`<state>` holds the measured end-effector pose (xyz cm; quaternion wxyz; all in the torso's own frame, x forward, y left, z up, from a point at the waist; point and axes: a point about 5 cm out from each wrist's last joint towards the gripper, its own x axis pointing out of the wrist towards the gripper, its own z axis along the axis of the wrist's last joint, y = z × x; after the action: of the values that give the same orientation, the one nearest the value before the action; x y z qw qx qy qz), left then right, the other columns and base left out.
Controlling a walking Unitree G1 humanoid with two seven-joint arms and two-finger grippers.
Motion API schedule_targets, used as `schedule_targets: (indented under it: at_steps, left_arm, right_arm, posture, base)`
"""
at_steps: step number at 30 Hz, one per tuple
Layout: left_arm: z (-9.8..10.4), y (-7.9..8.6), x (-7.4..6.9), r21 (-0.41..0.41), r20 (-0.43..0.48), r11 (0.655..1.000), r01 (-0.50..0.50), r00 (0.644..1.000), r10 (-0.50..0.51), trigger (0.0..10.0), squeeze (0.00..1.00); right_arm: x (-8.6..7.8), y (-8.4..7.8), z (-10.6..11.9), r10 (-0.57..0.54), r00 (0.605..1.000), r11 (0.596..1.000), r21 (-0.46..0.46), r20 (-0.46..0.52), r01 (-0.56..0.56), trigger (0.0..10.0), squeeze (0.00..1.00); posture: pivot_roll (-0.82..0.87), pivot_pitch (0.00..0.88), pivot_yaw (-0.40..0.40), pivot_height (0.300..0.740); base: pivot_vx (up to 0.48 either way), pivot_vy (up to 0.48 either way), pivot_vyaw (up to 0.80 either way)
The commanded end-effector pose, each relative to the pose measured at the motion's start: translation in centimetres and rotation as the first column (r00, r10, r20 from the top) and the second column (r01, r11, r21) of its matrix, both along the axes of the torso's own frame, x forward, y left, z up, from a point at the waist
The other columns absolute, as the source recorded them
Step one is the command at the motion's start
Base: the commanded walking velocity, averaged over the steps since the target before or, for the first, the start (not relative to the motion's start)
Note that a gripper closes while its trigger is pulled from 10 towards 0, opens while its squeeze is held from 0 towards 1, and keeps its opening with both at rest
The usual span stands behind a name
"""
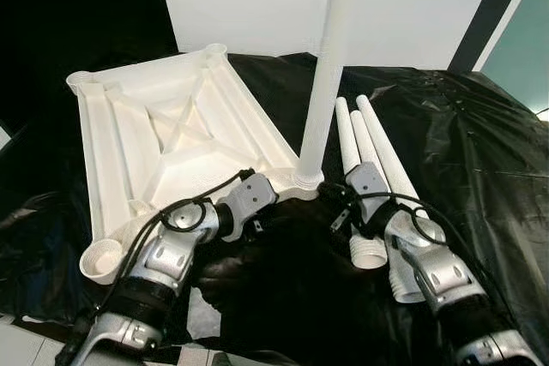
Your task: Building children table
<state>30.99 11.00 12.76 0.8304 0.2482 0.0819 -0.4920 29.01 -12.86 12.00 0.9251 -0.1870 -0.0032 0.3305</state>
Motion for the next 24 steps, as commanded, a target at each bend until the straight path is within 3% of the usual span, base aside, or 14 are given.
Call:
schedule_targets:
  at_steps: [1,6,13,16,20,24]
  left_arm:
    - [0.8,2.3,1.1,-0.022,0.044,0.99,-0.136,0.99,0.137,10.0,0.0]
    - [1.8,3.6,0.8,-0.085,0.027,0.986,-0.143,0.989,0.145,10.0,0.0]
    - [1.7,4.9,0.4,-0.104,-0.006,0.984,-0.147,0.989,0.148,10.0,0.0]
    - [1.3,5.3,0.6,-0.079,-0.007,0.983,-0.163,0.987,0.163,10.0,0.0]
    - [0.1,7.4,1.3,0.041,-0.016,0.965,-0.257,0.966,0.258,10.0,0.0]
    - [-0.3,8.3,1.3,0.069,-0.029,0.952,-0.297,0.954,0.3,10.0,0.0]
  right_arm:
    - [-1.1,-0.4,-0.1,-0.013,1.0,1.0,-0.003,-0.017,0.013,10.0,0.0]
    - [-3.1,-1.2,0.0,-0.049,0.998,0.999,-0.003,-0.026,0.049,10.0,0.0]
    - [-3.5,-1.8,-0.4,-0.081,0.996,0.997,-0.014,-0.042,0.081,10.0,0.0]
    - [-3.4,-1.7,-0.1,-0.084,0.996,0.996,-0.015,-0.042,0.083,10.0,0.0]
    - [-3.4,-1.6,0.6,-0.083,0.996,0.997,-0.012,-0.037,0.083,10.0,0.0]
    - [-3.5,-1.5,0.8,-0.08,0.996,0.997,-0.012,-0.037,0.08,10.0,0.0]
  posture:
    - [0.03,0.0,-0.031,0.74]
    - [0.01,0.0,-0.021,0.74]
    - [0.0,0.0,-0.017,0.74]
    - [0.01,0.0,-0.019,0.74]
    - [0.02,0.0,-0.028,0.74]
    - [0.02,0.0,-0.03,0.74]
  base:
    - [0.0,0.0,0.0]
    - [0.0,0.0,0.0]
    - [0.0,0.0,0.0]
    - [0.0,0.0,0.0]
    - [0.0,0.0,0.0]
    - [0.0,0.0,0.0]
